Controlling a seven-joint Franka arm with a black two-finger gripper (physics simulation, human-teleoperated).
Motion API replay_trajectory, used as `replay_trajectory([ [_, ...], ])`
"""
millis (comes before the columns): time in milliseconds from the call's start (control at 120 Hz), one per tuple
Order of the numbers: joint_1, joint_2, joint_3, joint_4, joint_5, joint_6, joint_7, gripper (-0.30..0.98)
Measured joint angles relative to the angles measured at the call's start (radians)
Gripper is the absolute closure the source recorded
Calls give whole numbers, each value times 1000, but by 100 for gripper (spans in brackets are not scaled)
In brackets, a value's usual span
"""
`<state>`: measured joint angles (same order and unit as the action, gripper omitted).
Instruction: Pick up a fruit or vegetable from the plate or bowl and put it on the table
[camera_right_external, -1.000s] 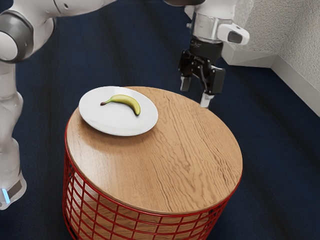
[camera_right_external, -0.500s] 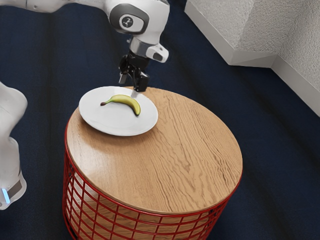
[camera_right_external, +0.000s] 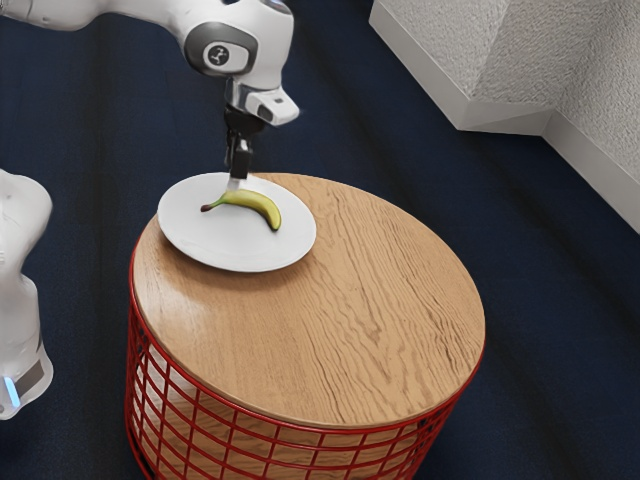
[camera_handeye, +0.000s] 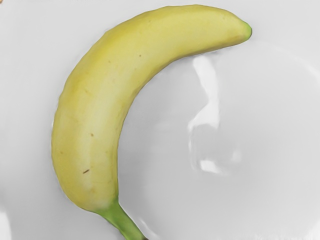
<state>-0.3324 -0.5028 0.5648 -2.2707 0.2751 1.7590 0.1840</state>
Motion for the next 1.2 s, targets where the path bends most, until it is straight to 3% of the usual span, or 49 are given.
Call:
replay_trajectory([
  [208, 12, 87, 85, 38, 2, 49, 197, 9],
  [508, -62, 117, 119, 39, -5, 132, 387, 13],
  [958, -66, 206, 129, 4, -63, 216, 542, 17],
  [1200, -67, 238, 128, 0, -96, 248, 588, 25],
])
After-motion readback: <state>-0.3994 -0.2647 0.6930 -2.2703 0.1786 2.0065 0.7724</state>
